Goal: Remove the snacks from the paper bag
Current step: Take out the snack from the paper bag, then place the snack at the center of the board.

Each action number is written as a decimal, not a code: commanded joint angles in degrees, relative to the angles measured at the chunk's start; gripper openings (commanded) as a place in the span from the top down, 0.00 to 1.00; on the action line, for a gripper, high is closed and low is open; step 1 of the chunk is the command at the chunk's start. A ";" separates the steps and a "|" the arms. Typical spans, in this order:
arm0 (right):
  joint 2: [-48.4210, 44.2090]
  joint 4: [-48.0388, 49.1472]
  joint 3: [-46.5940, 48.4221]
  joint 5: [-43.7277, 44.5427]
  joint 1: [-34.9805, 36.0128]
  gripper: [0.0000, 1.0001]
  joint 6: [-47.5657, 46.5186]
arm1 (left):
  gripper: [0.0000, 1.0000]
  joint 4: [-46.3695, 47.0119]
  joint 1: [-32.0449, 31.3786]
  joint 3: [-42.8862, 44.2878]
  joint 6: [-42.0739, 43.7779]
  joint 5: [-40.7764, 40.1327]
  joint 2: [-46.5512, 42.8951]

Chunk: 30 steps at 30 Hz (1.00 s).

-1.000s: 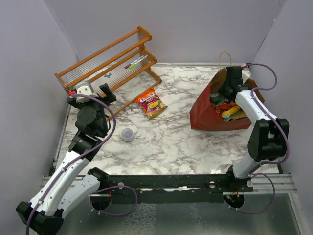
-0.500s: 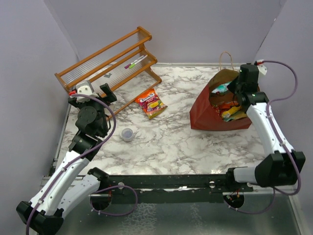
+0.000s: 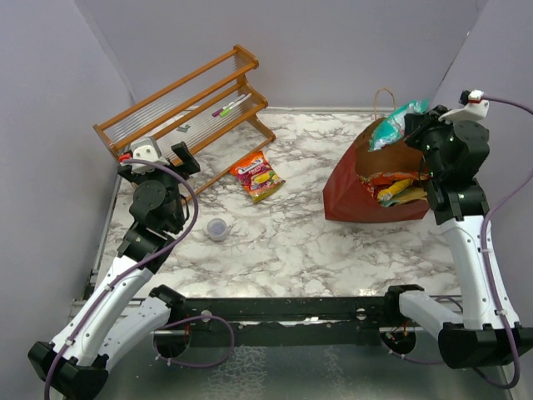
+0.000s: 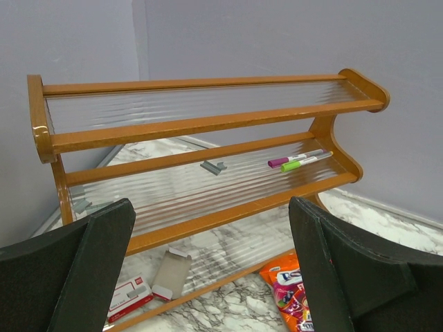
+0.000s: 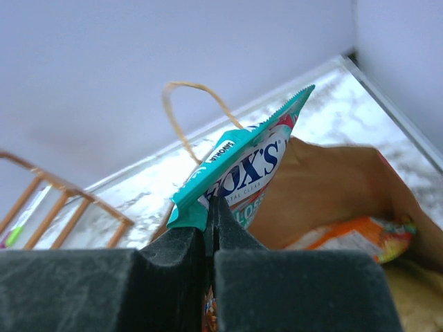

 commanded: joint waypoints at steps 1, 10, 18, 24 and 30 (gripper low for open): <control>-1.48 13.83 5.88 -31.69 -0.18 0.99 -8.92 | 0.04 -0.18 0.46 2.18 -0.60 1.11 -0.15; 7.65 24.24 4.32 -58.48 8.67 0.99 5.65 | 0.04 -0.33 0.54 2.27 -0.55 0.83 -0.10; 14.54 20.38 -1.32 -40.12 29.52 0.99 0.81 | 0.04 -0.25 0.63 2.23 -0.32 0.45 0.03; 23.63 9.54 6.39 -14.67 37.20 0.99 -7.57 | 0.04 -0.07 0.72 2.04 -0.08 0.11 0.08; 34.63 -3.95 19.03 6.16 37.89 0.99 -12.76 | 0.04 0.05 0.72 2.12 -0.07 0.01 -0.24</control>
